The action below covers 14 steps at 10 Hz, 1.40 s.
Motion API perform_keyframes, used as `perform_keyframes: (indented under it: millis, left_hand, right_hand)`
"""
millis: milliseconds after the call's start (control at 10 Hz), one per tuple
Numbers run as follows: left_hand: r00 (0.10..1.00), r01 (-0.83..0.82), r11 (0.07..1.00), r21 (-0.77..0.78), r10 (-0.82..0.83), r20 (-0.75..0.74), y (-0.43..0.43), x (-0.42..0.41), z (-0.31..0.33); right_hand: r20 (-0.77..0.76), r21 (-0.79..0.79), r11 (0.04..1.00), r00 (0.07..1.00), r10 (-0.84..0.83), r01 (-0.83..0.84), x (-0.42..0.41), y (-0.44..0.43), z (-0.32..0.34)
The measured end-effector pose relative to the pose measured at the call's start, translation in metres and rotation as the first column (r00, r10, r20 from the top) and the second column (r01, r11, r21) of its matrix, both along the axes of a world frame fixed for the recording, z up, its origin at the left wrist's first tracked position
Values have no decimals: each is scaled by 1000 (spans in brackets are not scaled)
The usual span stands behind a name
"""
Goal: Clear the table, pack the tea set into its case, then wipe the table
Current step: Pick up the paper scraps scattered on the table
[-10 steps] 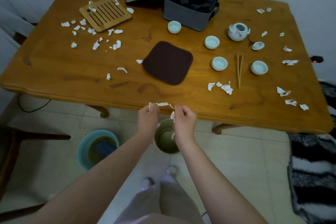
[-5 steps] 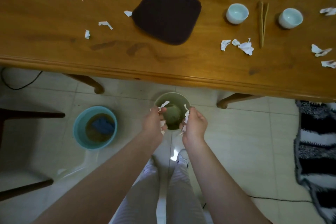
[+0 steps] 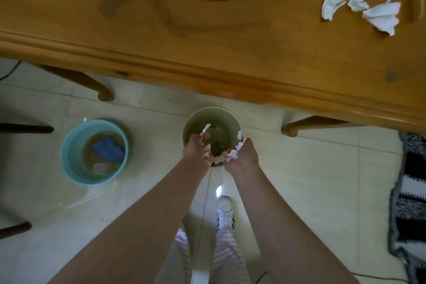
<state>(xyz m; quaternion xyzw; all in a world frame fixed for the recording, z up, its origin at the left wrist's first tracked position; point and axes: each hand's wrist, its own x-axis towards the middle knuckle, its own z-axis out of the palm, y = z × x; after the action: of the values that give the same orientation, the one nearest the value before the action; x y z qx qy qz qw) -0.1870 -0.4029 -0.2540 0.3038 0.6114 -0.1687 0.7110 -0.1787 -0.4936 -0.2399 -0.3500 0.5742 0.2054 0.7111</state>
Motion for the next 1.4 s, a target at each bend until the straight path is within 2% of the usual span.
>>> perform_keyframes:
  millis: [100, 200, 300, 400, 500, 600, 800, 1100, 1400]
  left_hand:
    - [997, -75, 995, -66, 74, -20, 1, 7, -17]
    - [992, -127, 990, -61, 125, -27, 8, 11, -29]
    - [998, -58, 996, -69, 57, -13, 16, 14, -39]
    - [1000, -9, 998, -68, 8, -22, 23, 15, -44]
    - [1000, 30, 998, -62, -31, -3, 23, 15, -49]
    - [999, 37, 997, -67, -37, 3, 23, 14, -51]
    - [998, 53, 996, -68, -51, 28, 27, 13, -38]
    - [996, -19, 1000, 14, 18, 88, 33, -8, -21]
    - [982, 56, 996, -62, -44, 182, 67, -16, 37]
  right_hand:
    - [-9, 7, 999, 999, 54, -53, 9, 1, -28]
    - [-50, 20, 998, 997, 56, -55, 18, 10, -41]
    - [-93, -178, 852, 871, 482, -491, 24, 19, -52]
    - [-277, 74, 946, 918, -285, 316, 38, 17, -41]
    - [-124, 72, 996, 992, -34, 43, 34, 13, -46]
    - [-133, 97, 993, 988, 79, -67, 35, 8, -59]
    - [-93, 100, 994, 994, 61, -51, 36, 7, -40]
    - [78, 233, 973, 997, -17, -1, 24, -10, -26]
    - [104, 190, 982, 994, -31, 11, 20, 7, 17]
